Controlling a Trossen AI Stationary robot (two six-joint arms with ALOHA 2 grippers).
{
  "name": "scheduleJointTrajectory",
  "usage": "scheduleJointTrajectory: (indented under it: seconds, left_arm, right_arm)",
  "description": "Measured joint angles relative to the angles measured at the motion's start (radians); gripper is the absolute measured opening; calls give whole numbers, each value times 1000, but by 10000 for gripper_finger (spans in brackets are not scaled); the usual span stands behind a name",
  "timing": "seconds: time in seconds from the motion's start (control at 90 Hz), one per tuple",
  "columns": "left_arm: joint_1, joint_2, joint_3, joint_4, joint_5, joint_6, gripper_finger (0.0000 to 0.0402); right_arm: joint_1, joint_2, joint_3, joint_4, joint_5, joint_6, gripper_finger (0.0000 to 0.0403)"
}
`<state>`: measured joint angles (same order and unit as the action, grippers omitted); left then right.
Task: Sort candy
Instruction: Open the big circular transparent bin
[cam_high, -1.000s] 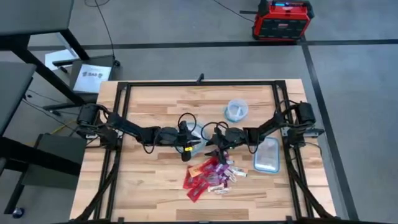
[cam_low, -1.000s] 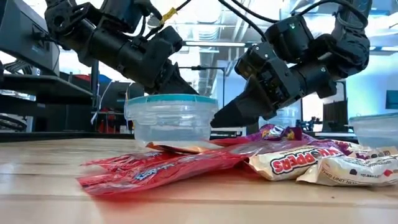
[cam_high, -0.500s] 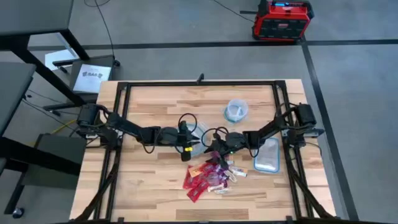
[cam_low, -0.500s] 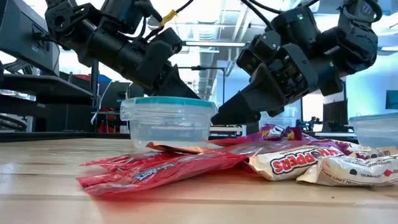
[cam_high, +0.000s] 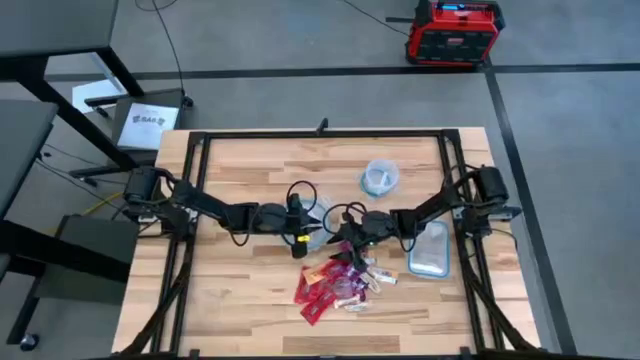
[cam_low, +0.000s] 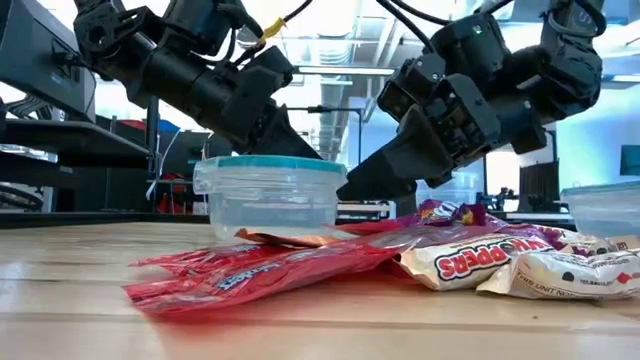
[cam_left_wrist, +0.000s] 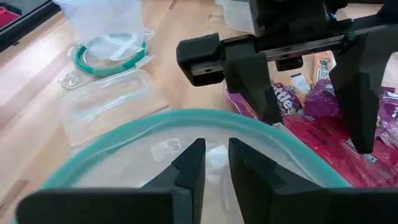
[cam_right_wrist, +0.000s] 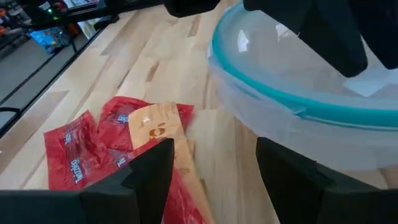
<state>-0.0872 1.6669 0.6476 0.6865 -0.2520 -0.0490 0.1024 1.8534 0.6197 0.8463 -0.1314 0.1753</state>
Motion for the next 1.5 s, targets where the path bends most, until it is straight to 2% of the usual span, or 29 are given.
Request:
scheduleJointTrajectory:
  seconds: [0.244, 0.389, 0.644, 0.789, 0.856, 1.0, 1.167, 1.5]
  left_arm:
    - [-3, 0, 0, 20, 1, -7, 56]
    - [-4, -1, 23, 1, 4, -73, 56]
    - [-7, -70, 95, -176, 3, -36, 56]
    - [-7, -101, 96, -300, 1, -4, 56]
    - [-7, -95, 74, -353, 5, -36, 56]
    - [-16, -83, 32, -269, 43, -76, 56]
    - [2, -80, 21, -266, 67, -51, 56]
    - [63, -77, 20, -232, 120, -4, 56]
  right_arm:
    - [-28, 0, 0, -4, 1, 15, 214]
    - [-41, 0, 0, -61, 1, 57, 214]
    - [-49, 0, -1, -86, 0, 57, 214]
    - [-50, 0, 0, -37, 17, 19, 214]
    - [-58, 0, 0, -39, 30, -10, 214]
    - [-95, 0, 0, -38, 17, -15, 214]
    - [-111, 1, 35, -56, -97, -9, 214]
    - [-69, 1, 68, -56, -128, 63, 214]
